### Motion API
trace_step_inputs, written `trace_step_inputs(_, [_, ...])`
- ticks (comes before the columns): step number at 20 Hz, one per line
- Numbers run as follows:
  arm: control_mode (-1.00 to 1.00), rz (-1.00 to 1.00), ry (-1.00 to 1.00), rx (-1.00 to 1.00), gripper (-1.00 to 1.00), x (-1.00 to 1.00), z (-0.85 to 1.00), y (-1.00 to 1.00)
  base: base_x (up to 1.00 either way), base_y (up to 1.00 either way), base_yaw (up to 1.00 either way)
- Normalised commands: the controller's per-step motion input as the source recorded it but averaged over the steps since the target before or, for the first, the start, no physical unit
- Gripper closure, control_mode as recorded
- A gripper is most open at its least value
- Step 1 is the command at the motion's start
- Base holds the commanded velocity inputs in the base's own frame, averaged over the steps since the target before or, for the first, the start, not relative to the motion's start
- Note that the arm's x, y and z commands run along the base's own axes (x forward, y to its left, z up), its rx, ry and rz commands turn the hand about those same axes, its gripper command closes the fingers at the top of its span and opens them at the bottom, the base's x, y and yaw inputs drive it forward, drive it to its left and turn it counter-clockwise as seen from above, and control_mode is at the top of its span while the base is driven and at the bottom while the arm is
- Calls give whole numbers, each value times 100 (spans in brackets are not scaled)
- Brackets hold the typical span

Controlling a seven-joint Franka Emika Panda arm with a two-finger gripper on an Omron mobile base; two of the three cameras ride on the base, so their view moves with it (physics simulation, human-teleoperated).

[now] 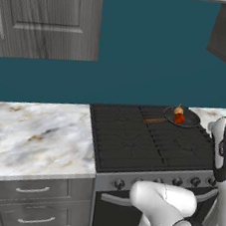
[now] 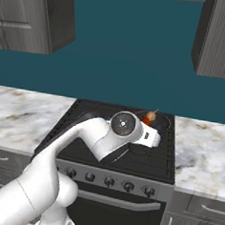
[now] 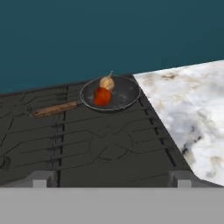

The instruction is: Place the pan on the rear right burner on the stove. Then place the tomato and the onion in the pan and turn on the rear right burner.

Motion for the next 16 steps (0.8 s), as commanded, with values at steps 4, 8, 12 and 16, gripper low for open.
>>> trace_step_inputs(4, [-100,6,-15,-4,-100,-66,-2,0,0,0,0])
trace_step_inputs(8, [-100,6,-17,-4,-100,-49,-1,0,0,0,0])
trace_step_inputs(12, [-100,6,-16,-4,-100,-35,-3,0,0,0,0])
trace_step_inputs(16, [-100,8,-13,-3,-100,-25,-15,0,0,0,0])
